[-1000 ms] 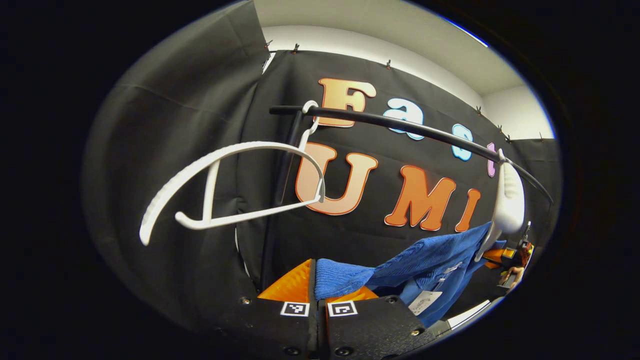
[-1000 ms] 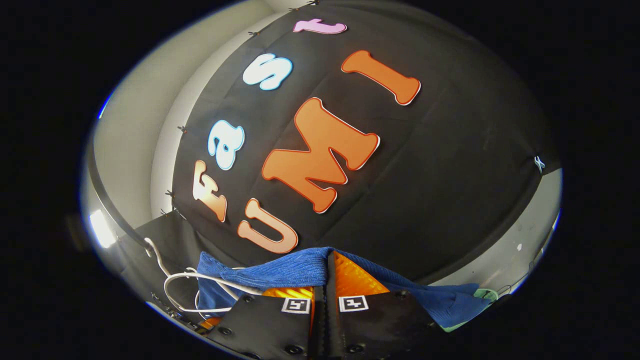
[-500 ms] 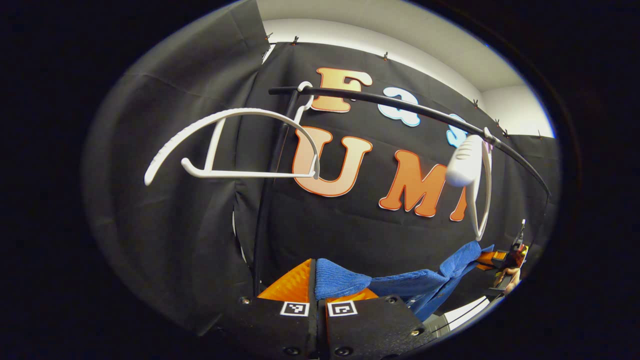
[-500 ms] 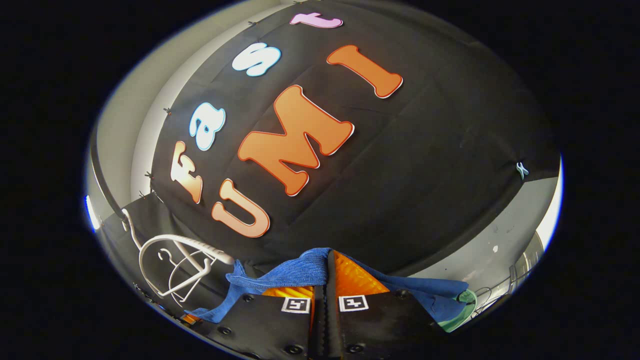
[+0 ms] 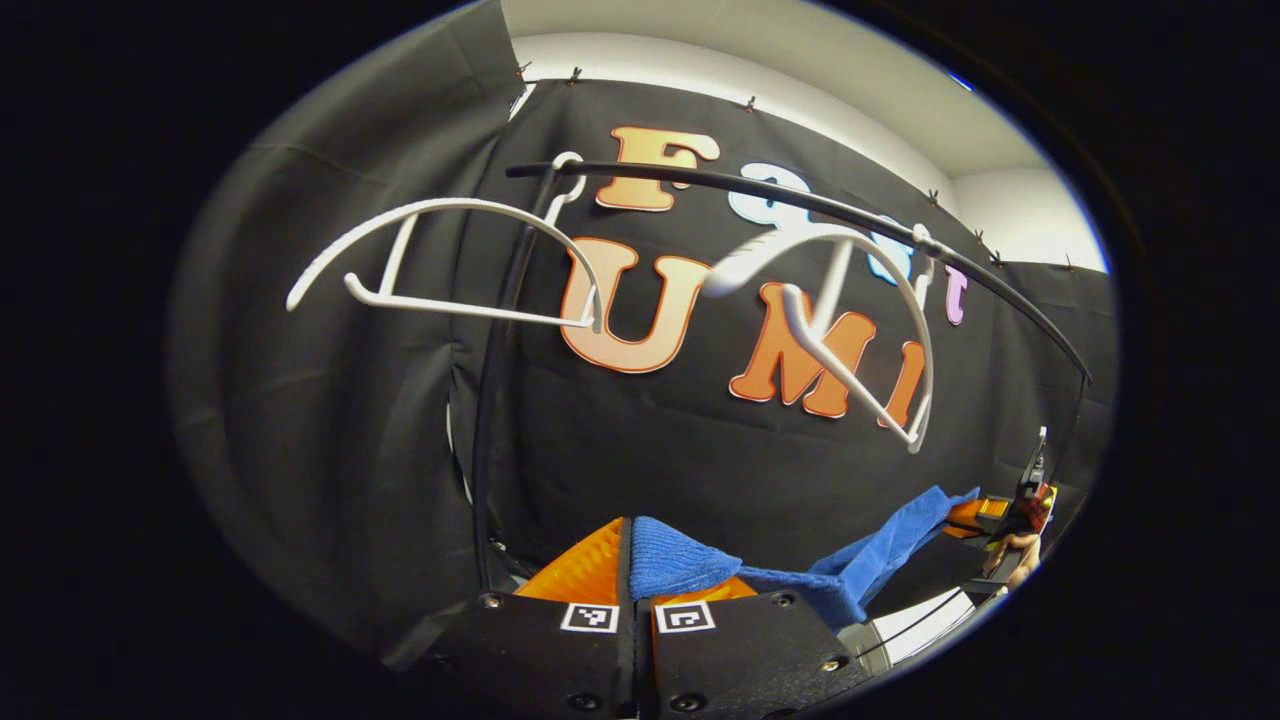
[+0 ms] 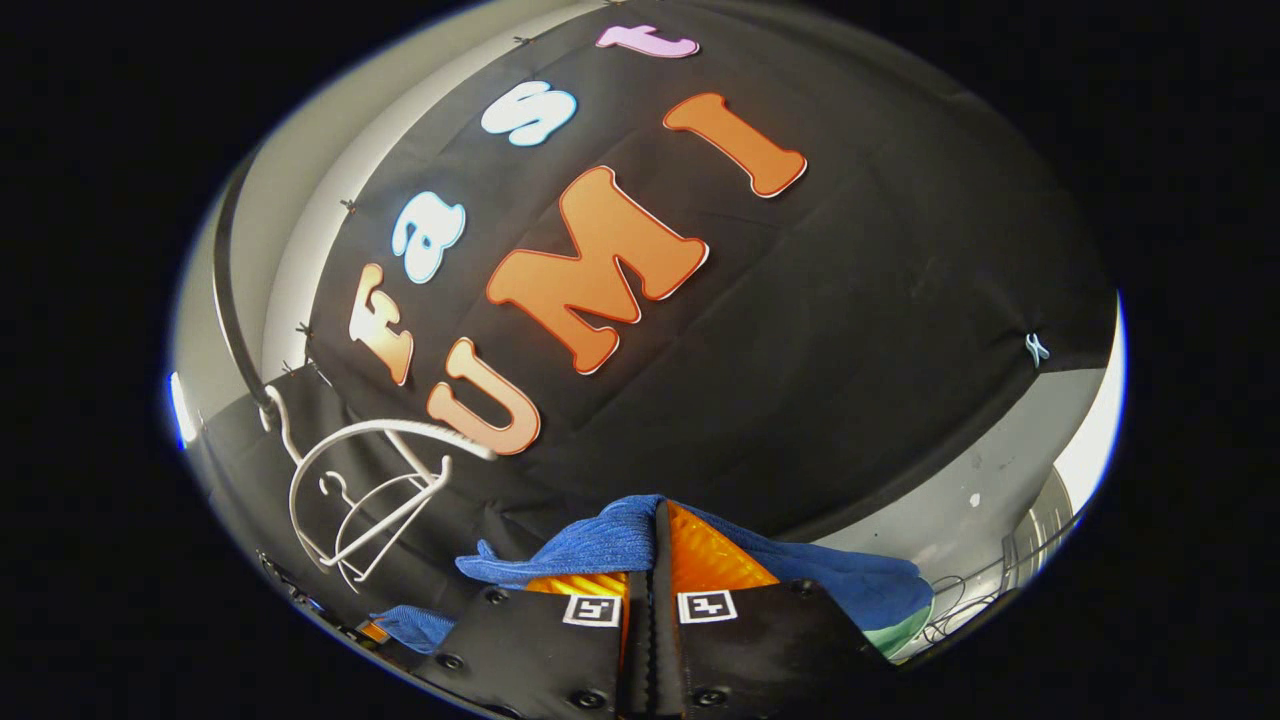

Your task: Grasp the clothes on the hanger with both hands and then place them into the laundry hamper below.

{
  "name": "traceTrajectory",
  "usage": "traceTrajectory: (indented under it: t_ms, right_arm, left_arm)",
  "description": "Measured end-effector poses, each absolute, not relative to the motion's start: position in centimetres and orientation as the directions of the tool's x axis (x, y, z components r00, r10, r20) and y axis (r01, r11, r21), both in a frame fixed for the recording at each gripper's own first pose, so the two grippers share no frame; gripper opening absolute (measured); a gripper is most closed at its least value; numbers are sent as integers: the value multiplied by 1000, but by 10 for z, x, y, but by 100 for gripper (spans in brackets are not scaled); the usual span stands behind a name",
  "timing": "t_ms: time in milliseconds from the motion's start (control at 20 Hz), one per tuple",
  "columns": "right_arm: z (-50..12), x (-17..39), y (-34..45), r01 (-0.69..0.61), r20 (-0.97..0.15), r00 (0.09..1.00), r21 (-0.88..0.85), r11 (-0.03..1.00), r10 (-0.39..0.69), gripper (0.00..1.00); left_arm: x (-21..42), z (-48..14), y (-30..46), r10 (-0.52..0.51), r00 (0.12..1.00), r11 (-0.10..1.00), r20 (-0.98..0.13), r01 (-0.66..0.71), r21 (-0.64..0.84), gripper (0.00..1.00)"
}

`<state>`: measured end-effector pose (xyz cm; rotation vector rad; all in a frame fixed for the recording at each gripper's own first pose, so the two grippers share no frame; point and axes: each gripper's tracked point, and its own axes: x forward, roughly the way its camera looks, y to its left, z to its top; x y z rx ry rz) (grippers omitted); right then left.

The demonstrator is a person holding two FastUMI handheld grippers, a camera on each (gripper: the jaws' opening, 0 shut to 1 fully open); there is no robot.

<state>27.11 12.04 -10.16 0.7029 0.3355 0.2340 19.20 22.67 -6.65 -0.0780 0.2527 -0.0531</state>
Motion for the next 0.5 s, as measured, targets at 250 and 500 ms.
traceTrajectory:
  t_ms: [250,500]
  right_arm:
    - [-113,250,125,-98,-249,912,640,762,326,7]
    - [-133,234,133,-95,-294,900,586,805,320,7]
  left_arm:
    - [185,-80,188,-105,956,993,-275,85,-83,0]
    - [185,-104,141,-160,935,987,-316,148,-64,0]
